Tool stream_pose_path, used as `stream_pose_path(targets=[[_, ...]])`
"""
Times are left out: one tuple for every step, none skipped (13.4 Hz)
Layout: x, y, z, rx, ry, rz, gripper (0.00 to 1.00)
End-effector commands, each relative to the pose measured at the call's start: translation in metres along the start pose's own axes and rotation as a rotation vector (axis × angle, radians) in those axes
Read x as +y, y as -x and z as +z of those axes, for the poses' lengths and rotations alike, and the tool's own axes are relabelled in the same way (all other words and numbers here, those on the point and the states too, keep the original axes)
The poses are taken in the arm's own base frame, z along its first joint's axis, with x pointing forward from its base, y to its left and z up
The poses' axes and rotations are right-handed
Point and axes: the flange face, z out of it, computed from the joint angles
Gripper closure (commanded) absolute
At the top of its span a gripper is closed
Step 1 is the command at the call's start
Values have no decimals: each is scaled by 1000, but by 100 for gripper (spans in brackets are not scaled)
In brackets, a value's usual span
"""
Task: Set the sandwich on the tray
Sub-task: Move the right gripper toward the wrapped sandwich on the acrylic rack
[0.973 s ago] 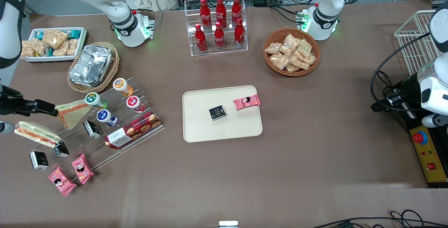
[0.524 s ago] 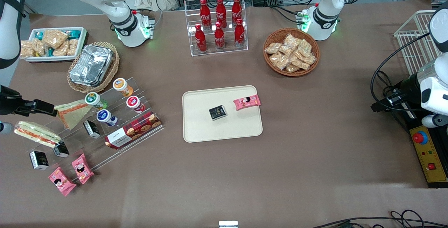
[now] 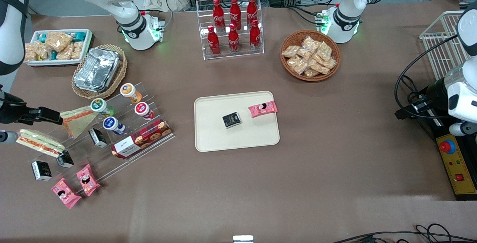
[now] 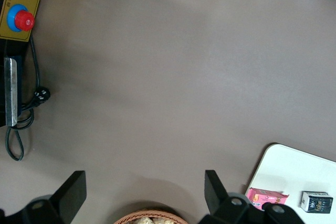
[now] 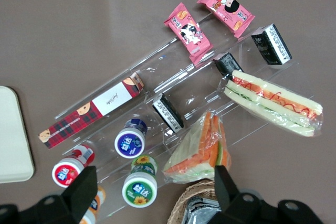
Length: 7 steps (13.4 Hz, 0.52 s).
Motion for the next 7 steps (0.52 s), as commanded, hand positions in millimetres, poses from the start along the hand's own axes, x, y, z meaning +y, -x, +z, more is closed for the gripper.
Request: stream_pose_path(targets=[[25, 1, 3, -4, -3, -204, 1], [32, -1, 10, -18, -4, -268, 1], [44, -1, 15, -24, -7, -335, 1], [52, -4, 20, -27, -8, -427, 1], [62, -7, 24, -13, 1, -492, 1], [78, -10, 32, -3, 5, -547, 1], [94, -10, 43, -11, -5, -596, 1]])
